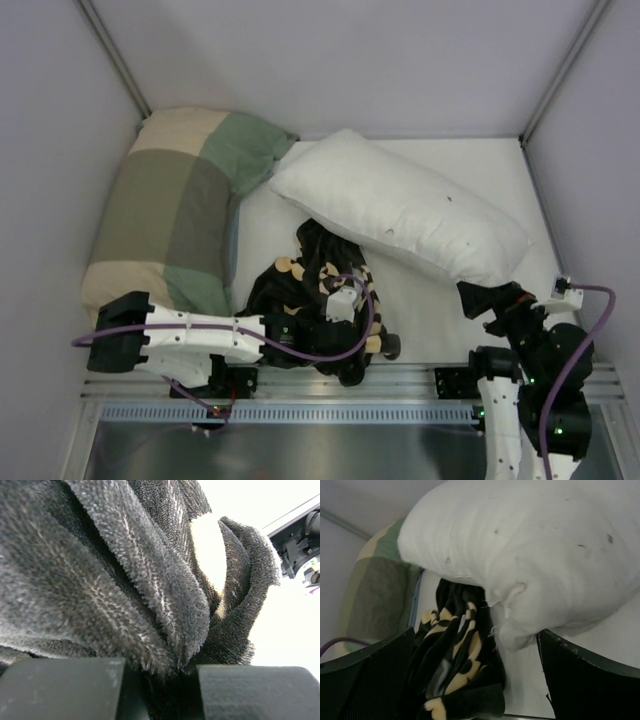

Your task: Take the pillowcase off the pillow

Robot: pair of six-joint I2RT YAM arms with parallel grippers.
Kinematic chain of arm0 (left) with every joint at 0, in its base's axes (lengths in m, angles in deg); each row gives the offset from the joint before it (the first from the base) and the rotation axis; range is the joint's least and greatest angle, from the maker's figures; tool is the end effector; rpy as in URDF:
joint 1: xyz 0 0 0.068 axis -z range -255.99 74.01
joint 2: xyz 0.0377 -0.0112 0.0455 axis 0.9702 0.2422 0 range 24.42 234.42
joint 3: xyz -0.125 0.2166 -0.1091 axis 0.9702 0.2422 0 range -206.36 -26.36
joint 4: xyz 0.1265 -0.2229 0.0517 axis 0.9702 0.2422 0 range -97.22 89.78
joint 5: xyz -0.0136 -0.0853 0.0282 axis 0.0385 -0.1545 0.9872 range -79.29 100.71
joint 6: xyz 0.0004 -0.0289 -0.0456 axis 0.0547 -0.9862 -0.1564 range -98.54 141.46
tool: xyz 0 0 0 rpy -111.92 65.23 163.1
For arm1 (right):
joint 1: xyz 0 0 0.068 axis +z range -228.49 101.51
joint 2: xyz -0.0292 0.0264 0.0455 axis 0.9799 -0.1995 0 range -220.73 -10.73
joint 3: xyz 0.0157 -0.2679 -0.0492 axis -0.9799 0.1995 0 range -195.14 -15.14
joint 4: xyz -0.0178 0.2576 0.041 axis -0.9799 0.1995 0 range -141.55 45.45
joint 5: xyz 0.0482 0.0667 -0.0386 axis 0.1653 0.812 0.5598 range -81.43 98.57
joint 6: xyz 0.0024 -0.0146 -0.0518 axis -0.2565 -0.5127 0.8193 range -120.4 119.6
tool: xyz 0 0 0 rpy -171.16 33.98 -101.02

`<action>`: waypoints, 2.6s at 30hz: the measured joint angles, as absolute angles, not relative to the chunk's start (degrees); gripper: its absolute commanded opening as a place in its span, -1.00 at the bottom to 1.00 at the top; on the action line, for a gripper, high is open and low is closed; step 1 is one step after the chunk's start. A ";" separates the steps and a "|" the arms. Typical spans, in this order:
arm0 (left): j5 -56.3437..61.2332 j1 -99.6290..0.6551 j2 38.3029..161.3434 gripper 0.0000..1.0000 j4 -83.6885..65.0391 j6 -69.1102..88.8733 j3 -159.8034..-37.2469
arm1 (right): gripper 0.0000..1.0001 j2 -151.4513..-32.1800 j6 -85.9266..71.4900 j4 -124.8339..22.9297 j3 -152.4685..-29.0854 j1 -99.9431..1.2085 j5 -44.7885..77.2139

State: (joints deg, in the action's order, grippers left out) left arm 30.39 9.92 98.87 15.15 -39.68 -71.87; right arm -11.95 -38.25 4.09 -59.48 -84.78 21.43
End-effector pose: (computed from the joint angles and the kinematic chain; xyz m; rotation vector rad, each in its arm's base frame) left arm 0.0305 -0.2584 0.2179 0.3928 2.5089 -0.7287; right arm 0.0008 0.0079 0.3068 0.5299 1.7444 0.5931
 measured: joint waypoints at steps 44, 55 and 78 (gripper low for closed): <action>35.42 12.98 81.96 -1.00 8.66 -49.24 -55.39 | -1.00 -116.75 -15.15 -38.51 -101.95 -43.38 46.07; 36.75 13.07 79.00 -1.00 9.55 -50.46 -54.02 | -1.00 -131.86 -13.53 -33.99 -112.02 -43.16 35.38; 35.57 13.22 87.20 -1.00 9.77 -48.58 -58.52 | -0.94 -107.64 -15.02 -35.34 -84.29 -68.14 9.48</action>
